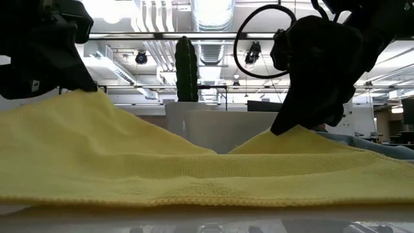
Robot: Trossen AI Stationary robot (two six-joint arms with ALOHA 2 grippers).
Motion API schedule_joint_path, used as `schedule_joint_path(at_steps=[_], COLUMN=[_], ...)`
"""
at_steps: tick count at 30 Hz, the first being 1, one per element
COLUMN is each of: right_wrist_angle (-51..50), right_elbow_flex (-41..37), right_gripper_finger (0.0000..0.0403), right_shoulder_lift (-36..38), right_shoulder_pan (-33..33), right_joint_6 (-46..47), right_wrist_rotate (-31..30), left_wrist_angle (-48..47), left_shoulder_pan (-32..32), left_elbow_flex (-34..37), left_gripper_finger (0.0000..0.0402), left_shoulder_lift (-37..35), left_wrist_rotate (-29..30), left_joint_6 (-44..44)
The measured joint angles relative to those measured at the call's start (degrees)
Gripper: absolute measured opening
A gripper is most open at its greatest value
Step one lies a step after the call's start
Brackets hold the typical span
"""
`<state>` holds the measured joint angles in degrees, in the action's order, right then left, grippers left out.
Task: Fold microfiber towels
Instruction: Fold the yellow towel
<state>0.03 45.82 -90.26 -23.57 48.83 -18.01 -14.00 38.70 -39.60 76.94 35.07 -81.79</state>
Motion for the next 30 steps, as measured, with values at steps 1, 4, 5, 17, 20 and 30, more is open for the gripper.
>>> schedule_joint_path(at_steps=[1, 4, 5, 17, 20, 30], right_wrist_angle=[0.08, 0.66, 0.62, -0.15, -0.15, 0.29], right_elbow_flex=[0.00, 0.00, 0.00, 0.09, 0.07, -0.24], right_gripper_finger=[0.0128, 0.0084, 0.0063, 0.0008, 0.0008, 0.0008], right_shoulder_lift=[-0.10, 0.00, 0.13, 10.56, 14.97, 23.93], right_shoulder_pan=[0.00, 0.25, 0.28, -2.26, -3.56, -6.82], right_joint_6=[-0.54, -1.81, -2.17, -10.35, -13.78, -22.42], right_wrist_rotate=[-0.03, -0.03, -0.03, 0.48, 0.43, 5.98], left_wrist_angle=[0.07, 0.05, 0.07, 0.00, -0.03, -0.50], left_shoulder_pan=[0.00, 0.00, 0.00, 3.19, 4.91, 9.88], left_elbow_flex=[-0.01, -0.02, -0.02, -0.02, -0.02, 0.55], left_gripper_finger=[0.0000, 0.0000, 0.0000, 0.0000, 0.0000, 0.0000], left_shoulder_lift=[-0.15, -0.30, -0.45, -11.92, -15.97, -25.19], left_wrist_rotate=[-0.01, -0.02, -0.02, 1.89, 2.12, 8.77], left_joint_6=[0.16, 0.93, 1.30, 11.17, 15.75, 22.51])
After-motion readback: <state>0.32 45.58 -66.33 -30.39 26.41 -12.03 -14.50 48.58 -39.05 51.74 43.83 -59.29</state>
